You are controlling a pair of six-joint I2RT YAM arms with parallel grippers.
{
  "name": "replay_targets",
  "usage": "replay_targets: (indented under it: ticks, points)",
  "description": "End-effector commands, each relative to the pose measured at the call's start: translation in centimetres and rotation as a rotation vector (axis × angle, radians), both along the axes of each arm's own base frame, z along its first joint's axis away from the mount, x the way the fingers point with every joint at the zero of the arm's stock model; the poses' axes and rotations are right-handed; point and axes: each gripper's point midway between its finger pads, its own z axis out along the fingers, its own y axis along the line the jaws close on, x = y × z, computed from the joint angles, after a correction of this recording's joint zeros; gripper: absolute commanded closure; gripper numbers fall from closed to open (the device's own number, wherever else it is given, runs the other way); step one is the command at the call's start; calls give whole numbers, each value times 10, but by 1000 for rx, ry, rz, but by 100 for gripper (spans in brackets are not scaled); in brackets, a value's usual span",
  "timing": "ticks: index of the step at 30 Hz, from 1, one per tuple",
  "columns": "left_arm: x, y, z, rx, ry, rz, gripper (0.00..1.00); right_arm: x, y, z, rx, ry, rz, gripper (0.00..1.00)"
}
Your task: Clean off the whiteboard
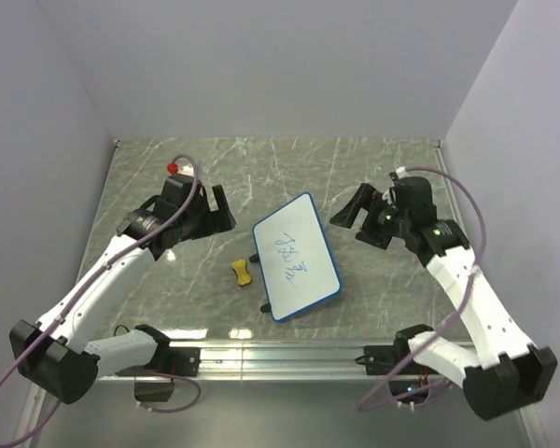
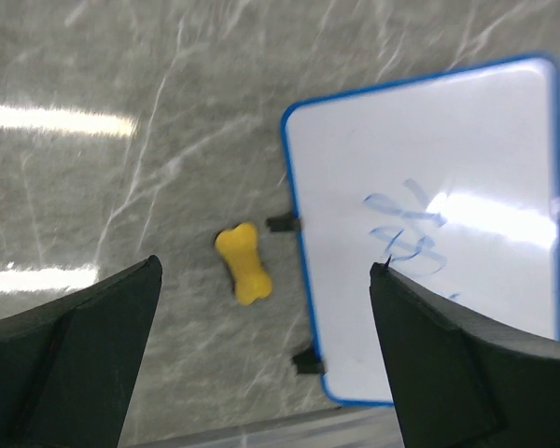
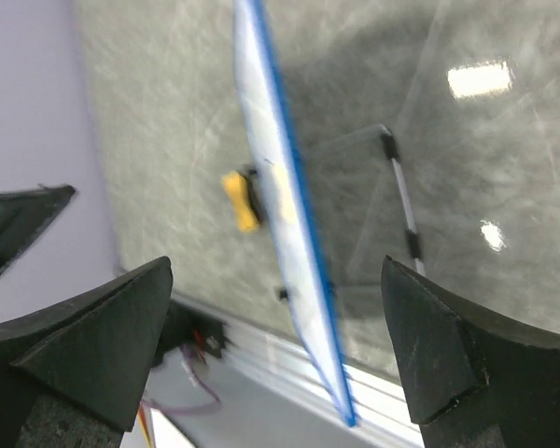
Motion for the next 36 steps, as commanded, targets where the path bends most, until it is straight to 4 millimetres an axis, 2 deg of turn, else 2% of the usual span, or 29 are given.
replay_targets:
  ticks: [1, 2, 3, 4, 5, 6, 7, 9, 10, 11, 12, 14, 15, 17, 18, 19, 20, 21, 23, 24, 26, 29, 30, 35, 36]
  points:
    - [26, -6, 74, -124, -218, 92, 1, 5, -6, 54, 78, -194, -117, 0]
    - [33, -8, 86, -149, -272, 111, 1, 6, -9, 62, 108, -223, -158, 0]
    - [30, -14, 98, -176, -314, 115, 1, 3, -11, 76, 151, -264, -191, 0]
    - [34, -12, 107, -183, -363, 164, 1, 4, -8, 88, 208, -289, -223, 0]
    - [36, -17, 120, -208, -414, 170, 1, 10, -18, 93, 191, -321, -291, 0]
    - [34, -27, 122, -207, -419, 152, 1, 10, -21, 107, 190, -353, -314, 0]
    - [36, -31, 132, -216, -428, 148, 1, 9, -26, 103, 139, -347, -324, 0]
    - [40, -40, 122, -173, -358, 129, 1, 17, -27, 95, 44, -332, -292, 0]
    - [41, -41, 114, -155, -318, 134, 1, 14, -28, 78, -16, -269, -272, 0]
    - [38, -41, 85, -77, -216, 127, 1, 16, -26, 69, -52, -237, -240, 0]
    - [37, -41, 79, -53, -182, 124, 1, 19, -15, 55, -81, -189, -153, 1]
    - [32, -37, 47, 23, -81, 138, 3, 21, -2, 39, -77, -140, -84, 9]
    - [21, -28, 22, 80, -10, 146, 4, 19, 2, 25, -68, -116, -64, 11]
    - [11, -23, 0, 104, 40, 151, 4, 24, 10, 24, -25, -149, -45, 12]
    - [1, -22, -22, 112, 81, 132, 4, 25, 11, 15, -29, -143, -40, 14]
    - [-5, -22, -31, 104, 95, 116, 5, 26, 12, 11, -35, -135, -30, 15]
    - [-10, -24, -32, 74, 86, 97, 5, 29, 13, 2, -52, -111, -21, 15]
    - [-20, -21, -50, 77, 116, 85, 5, 29, 14, -4, -66, -103, -2, 16]
    - [-26, -30, -50, 3, 95, 51, 5, 31, 19, -9, -66, -96, 35, 21]
    - [-33, -28, -61, 2, 114, 43, 5, 31, 23, -16, -71, -80, 58, 22]
    - [-37, -34, -61, -38, 106, 15, 5, 33, 32, -20, -51, -77, 94, 26]
    - [-45, -37, -77, -41, 138, -13, 5, 32, 45, -26, -32, -66, 142, 37]
    - [-47, -37, -83, -34, 149, -12, 5, 32, 48, -29, -32, -61, 153, 46]
    - [-49, -45, -97, -37, 170, -24, 6, 28, 60, -49, -40, -17, 204, 50]
    - [-49, -48, -97, -46, 169, -27, 6, 27, 61, -51, -41, -12, 213, 56]
